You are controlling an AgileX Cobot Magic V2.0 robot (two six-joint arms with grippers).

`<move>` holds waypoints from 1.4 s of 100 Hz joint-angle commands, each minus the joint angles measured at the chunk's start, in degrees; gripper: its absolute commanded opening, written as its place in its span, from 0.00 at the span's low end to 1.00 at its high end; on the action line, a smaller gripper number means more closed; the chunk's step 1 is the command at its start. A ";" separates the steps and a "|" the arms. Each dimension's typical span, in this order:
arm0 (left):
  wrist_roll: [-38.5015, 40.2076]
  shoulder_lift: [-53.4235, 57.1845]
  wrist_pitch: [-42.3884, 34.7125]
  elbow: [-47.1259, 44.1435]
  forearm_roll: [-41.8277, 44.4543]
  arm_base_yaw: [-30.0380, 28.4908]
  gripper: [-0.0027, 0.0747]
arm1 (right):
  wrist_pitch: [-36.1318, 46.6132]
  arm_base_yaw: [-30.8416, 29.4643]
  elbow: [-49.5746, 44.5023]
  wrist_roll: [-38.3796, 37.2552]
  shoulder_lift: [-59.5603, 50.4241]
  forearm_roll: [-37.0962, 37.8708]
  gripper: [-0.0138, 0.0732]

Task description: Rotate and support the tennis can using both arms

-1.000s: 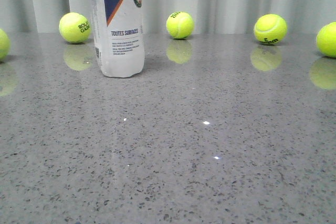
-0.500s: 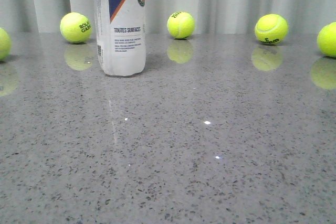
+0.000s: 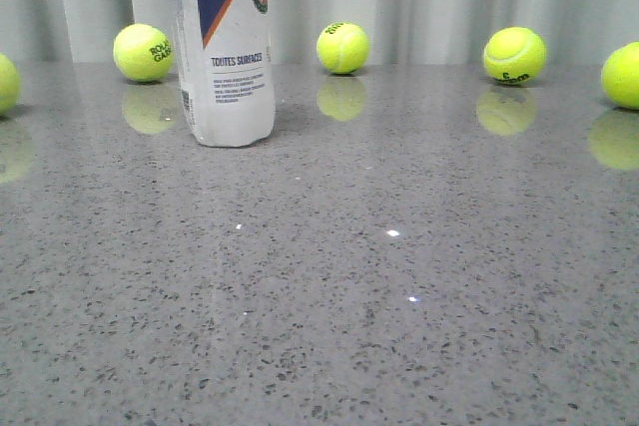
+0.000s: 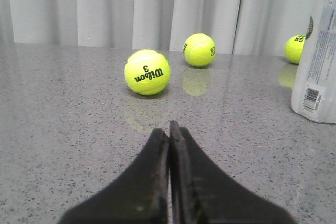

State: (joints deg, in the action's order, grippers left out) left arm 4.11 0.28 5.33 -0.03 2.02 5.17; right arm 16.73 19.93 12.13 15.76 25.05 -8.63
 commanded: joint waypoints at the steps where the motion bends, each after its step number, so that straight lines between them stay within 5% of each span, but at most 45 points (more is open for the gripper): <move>1: 0.57 1.94 -4.70 -2.62 -0.52 0.05 0.01 | 11.39 -3.28 -2.22 0.69 -2.32 2.11 0.09; 20: 0.57 1.94 -4.70 -2.62 -0.52 0.05 0.01 | 10.15 -10.38 -9.76 -5.47 -10.73 5.00 0.09; 47: 0.57 1.94 -4.70 -2.62 -0.52 0.05 0.01 | -7.11 -20.99 -13.80 -18.06 -20.83 11.98 0.09; 70: 0.57 1.94 -4.58 -2.62 -0.52 0.05 0.01 | -16.73 -21.66 -13.80 -18.45 -26.62 12.61 0.09; 89: 0.57 1.94 -4.58 -2.62 -0.52 0.05 0.01 | -17.55 -21.75 -13.85 -24.30 -26.64 17.43 0.09; 140: 0.57 1.94 -4.58 -2.62 -0.52 0.05 0.01 | -17.50 -21.75 -13.80 -24.35 -26.64 16.34 0.09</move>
State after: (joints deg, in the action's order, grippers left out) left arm 4.25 0.28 5.21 -0.03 1.92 5.17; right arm -4.95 -1.29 -1.49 -8.48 -0.58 7.51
